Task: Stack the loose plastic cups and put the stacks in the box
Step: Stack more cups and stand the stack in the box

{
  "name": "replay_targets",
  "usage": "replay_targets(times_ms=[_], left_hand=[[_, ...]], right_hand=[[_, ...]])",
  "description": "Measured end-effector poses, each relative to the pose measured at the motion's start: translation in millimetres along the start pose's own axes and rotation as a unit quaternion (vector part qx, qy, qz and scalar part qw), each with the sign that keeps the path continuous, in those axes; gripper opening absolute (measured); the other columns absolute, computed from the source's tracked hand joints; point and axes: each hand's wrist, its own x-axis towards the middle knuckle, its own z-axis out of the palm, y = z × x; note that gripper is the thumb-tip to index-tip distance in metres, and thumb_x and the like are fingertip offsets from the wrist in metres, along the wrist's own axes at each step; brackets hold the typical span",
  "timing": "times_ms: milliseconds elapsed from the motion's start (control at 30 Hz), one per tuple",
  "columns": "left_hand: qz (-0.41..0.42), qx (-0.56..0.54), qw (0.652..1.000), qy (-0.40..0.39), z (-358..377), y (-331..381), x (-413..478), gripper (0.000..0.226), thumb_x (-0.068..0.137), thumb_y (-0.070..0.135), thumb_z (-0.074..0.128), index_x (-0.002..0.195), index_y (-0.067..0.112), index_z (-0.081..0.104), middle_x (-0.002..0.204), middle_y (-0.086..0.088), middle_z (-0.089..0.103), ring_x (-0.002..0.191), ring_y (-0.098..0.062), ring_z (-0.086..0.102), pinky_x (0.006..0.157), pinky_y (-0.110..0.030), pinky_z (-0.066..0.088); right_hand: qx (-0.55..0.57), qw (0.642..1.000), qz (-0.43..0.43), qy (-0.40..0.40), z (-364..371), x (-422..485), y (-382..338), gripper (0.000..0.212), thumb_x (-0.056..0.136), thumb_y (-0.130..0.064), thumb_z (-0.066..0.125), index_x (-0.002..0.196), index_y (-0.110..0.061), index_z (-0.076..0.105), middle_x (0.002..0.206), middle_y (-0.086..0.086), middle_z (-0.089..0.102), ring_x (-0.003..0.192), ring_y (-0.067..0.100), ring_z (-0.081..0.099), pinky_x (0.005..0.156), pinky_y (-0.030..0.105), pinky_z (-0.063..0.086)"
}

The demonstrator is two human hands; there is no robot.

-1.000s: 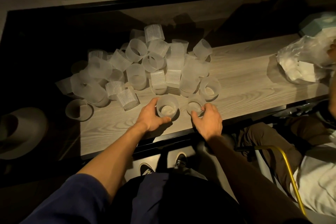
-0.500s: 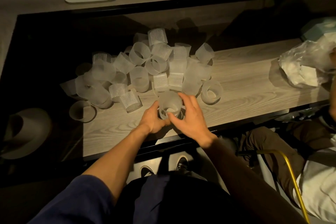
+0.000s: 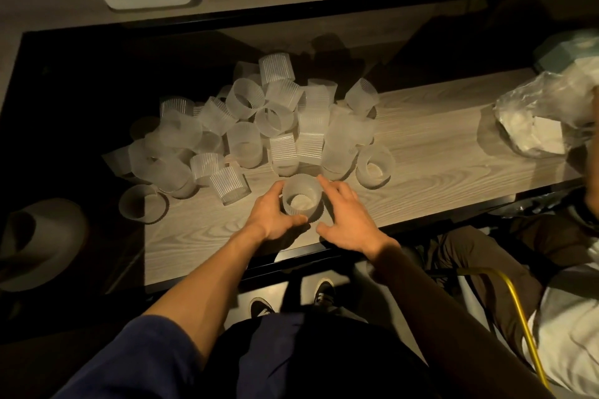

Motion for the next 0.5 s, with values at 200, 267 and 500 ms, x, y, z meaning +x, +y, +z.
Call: replay_targets(times_ms=[200,267,500], left_hand=[[-0.005,0.000,1.000,-0.012,2,4,3,0.087,0.070,0.020,0.091,0.143,0.022,0.044,0.120,0.005,0.062,0.110,-0.013,0.056,0.097,-0.024,0.040],[-0.004,-0.001,1.000,-0.011,3,5,3,0.086,0.070,0.020,0.091,0.142,0.022,0.045,0.119,0.006,0.061,0.110,-0.014,0.057,0.097,-0.024,0.040],[0.001,0.018,1.000,-0.015,4,4,7,0.091,0.070,0.025,0.091,0.146,0.024,0.041,0.131,0.002,0.061,0.118,-0.016,0.056,0.103,-0.027,0.041]], right_hand=[[-0.016,0.956,0.085,0.281,-23,3,22,0.070,0.084,-0.008,0.066,0.148,-0.016,0.041,0.136,0.007,0.042,0.125,0.021,0.039,0.105,0.042,0.045],[-0.042,0.942,0.124,0.309,-37,8,29,0.072,0.081,-0.009,0.068,0.146,-0.017,0.040,0.137,0.009,0.041,0.124,0.025,0.038,0.101,0.043,0.043],[-0.062,0.963,0.172,0.199,-55,30,50,0.102,0.080,-0.006,0.077,0.161,-0.018,0.016,0.167,0.003,0.023,0.151,0.027,0.020,0.116,0.053,0.029]])
